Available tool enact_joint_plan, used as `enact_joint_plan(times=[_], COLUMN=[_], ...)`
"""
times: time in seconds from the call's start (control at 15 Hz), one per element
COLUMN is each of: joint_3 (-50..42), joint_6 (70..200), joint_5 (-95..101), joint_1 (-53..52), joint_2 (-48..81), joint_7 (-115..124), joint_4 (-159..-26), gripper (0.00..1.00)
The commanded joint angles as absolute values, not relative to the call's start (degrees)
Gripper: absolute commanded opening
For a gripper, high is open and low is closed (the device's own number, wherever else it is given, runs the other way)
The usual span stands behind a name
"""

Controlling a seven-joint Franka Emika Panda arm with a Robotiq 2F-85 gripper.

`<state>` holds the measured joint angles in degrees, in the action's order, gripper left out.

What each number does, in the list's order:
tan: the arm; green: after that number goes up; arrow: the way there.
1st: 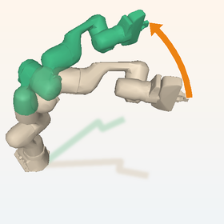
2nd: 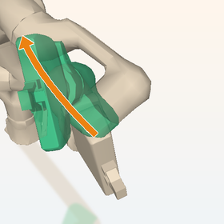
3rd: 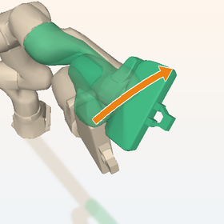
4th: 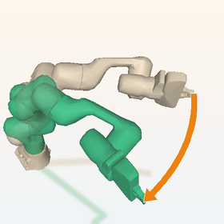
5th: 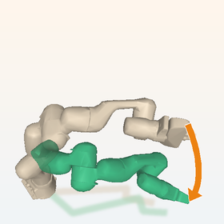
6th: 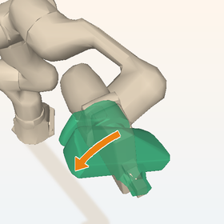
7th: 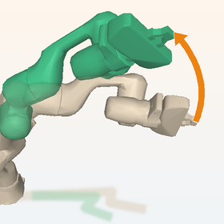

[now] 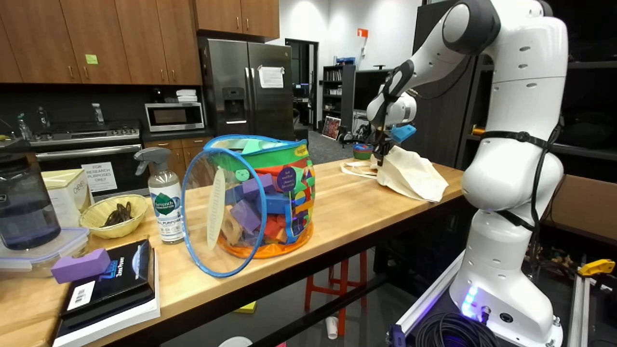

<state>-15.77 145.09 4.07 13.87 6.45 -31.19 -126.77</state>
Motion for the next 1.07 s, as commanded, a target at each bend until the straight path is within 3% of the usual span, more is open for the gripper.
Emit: enact_joint_plan(times=[0.0,1.0], joint_3=[-13.8,-2.0], joint_6=[147.5,153.3], joint_5=[1.9,-4.1], joint_1=[15.7,19.8], joint_2=[11.8,24.6], joint_7=[-34.4,-45.7], joint_4=[-120.3,-99.6], gripper=[0.01,0.01])
